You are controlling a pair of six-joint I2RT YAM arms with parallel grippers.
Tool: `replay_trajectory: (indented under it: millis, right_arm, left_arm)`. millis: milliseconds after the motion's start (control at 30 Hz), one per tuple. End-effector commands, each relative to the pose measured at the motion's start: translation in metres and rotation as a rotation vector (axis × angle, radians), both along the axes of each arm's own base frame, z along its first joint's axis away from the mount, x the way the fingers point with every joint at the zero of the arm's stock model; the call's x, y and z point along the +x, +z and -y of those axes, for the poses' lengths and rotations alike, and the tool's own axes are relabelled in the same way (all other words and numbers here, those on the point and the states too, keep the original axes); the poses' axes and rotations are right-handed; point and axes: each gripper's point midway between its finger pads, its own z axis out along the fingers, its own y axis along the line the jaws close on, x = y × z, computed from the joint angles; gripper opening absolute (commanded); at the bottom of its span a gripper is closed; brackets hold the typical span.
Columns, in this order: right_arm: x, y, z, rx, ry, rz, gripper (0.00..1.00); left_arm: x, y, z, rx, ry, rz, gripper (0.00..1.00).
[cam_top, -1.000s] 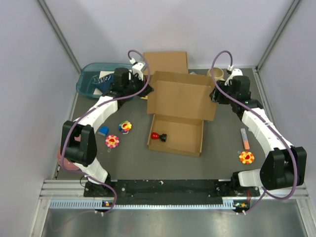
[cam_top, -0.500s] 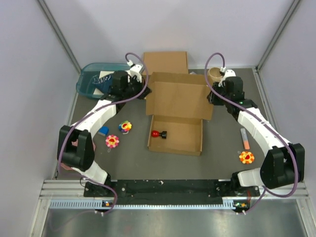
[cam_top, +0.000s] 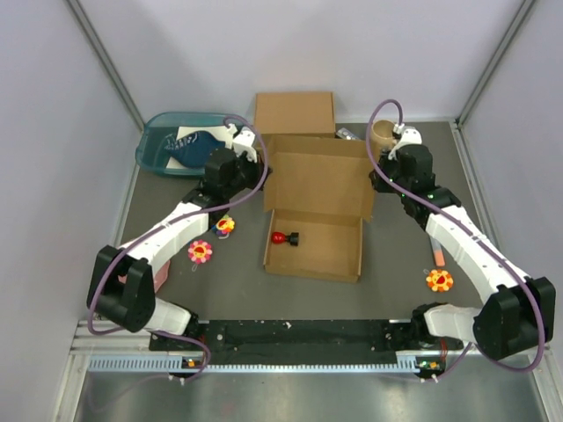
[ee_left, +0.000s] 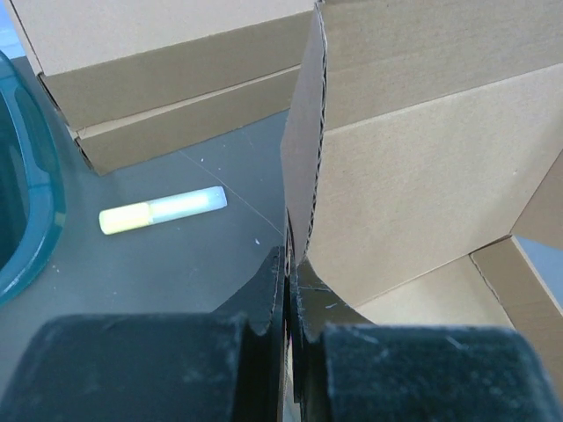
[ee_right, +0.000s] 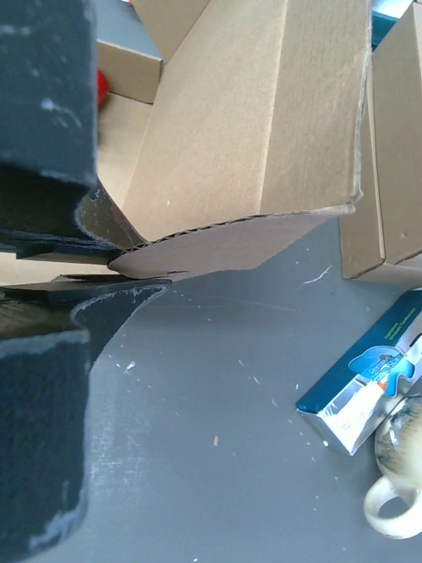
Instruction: Fold the paper box
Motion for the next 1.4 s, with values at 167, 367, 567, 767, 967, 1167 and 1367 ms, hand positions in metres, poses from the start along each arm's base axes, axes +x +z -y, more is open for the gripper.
replay_trajectory:
  millis: [167,367,567,767,967,1167,1367]
  right_arm:
    - [-0.01,-0.004,-0.014,0.051,-0.048,-0.014,0.02]
    - [-0.013,-0.005,-0.017,0.07,-0.079,-0.019,0.0]
    - [-0.018,-0.008,-0.023,0.104,-0.135,-0.042,0.0]
    - [-0.026,-0.008,-0.037,0.116,-0.169,-0.035,0.0]
    - [-0.037,-0.016,-0.046,0.133,-0.209,-0.042,0.0]
    - [-0.05,-0.034,-0.051,0.137,-0.233,-0.064,0.0]
    - [-0.069,-0.062,-0.052,0.11,-0.231,-0.093,0.0]
  left_arm:
    - [-0.01,0.015,0.005,-0.069,0.122,0.056,0.0]
    - [-0.014,0.013,0.004,-0.094,0.2,0.048,0.0]
    - [-0.023,0.01,0.006,-0.158,0.302,0.037,0.0]
    - [-0.038,-0.005,0.012,-0.227,0.36,-0.004,0.0]
    - [-0.051,-0.008,0.01,-0.288,0.414,0.015,0.0]
    - [-0.066,-0.021,0.012,-0.317,0.42,0.017,0.0]
    - [-0.081,-0.045,0.013,-0.308,0.412,-0.017,0.0]
